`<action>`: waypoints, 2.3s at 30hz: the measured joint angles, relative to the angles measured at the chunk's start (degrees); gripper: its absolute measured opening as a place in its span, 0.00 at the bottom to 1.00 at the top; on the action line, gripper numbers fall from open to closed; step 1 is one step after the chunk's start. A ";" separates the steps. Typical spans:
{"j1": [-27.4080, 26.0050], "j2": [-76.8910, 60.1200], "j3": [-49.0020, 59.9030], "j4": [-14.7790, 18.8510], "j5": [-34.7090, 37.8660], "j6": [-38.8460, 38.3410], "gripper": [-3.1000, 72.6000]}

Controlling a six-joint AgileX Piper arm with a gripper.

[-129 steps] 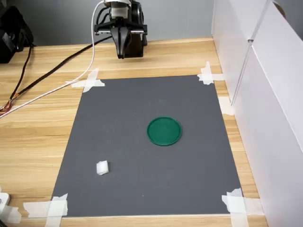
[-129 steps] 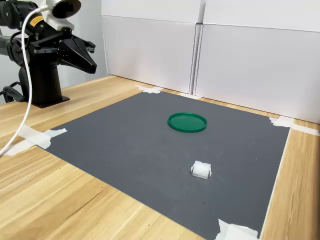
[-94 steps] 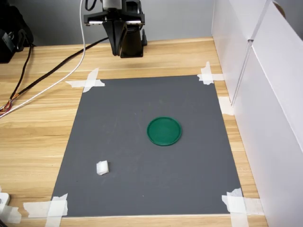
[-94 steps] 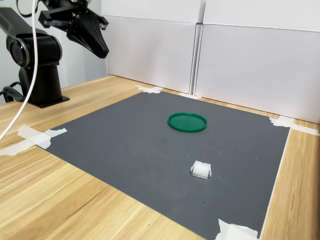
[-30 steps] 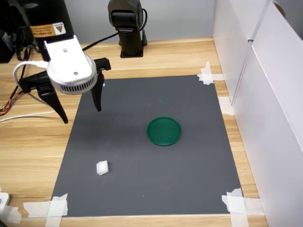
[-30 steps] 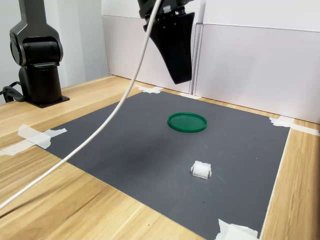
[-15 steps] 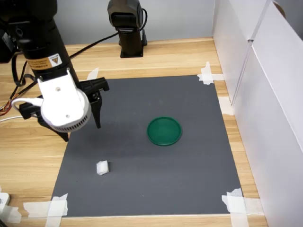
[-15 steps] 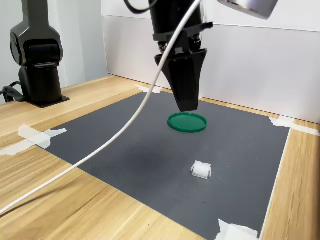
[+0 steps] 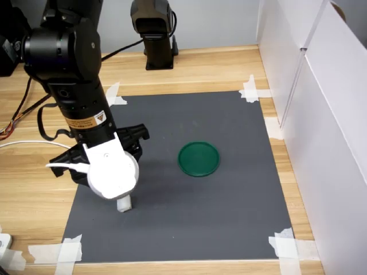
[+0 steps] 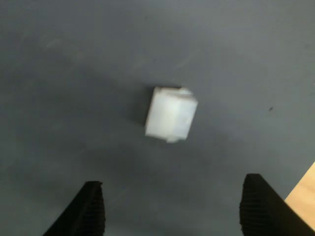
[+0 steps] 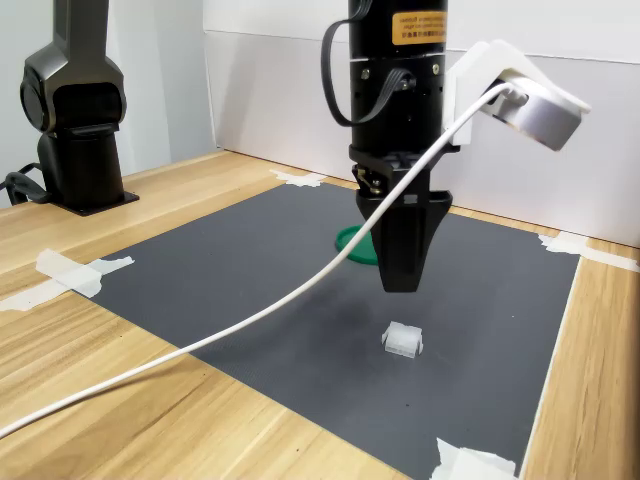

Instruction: Grasp a white terminal and put it in the green lid.

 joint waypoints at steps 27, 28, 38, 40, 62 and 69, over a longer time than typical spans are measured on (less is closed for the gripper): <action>0.00 7.82 -2.43 0.87 -0.04 -0.68 0.93; 0.00 7.98 -2.43 0.87 -0.04 -0.68 0.93; 0.00 9.04 -2.43 0.75 -1.60 -0.87 0.93; 0.00 9.29 -2.43 0.70 -1.60 -0.87 0.93; 0.00 9.67 -2.48 0.75 -1.55 -0.94 0.41; 0.55 5.28 -2.43 0.88 -1.06 -2.22 0.41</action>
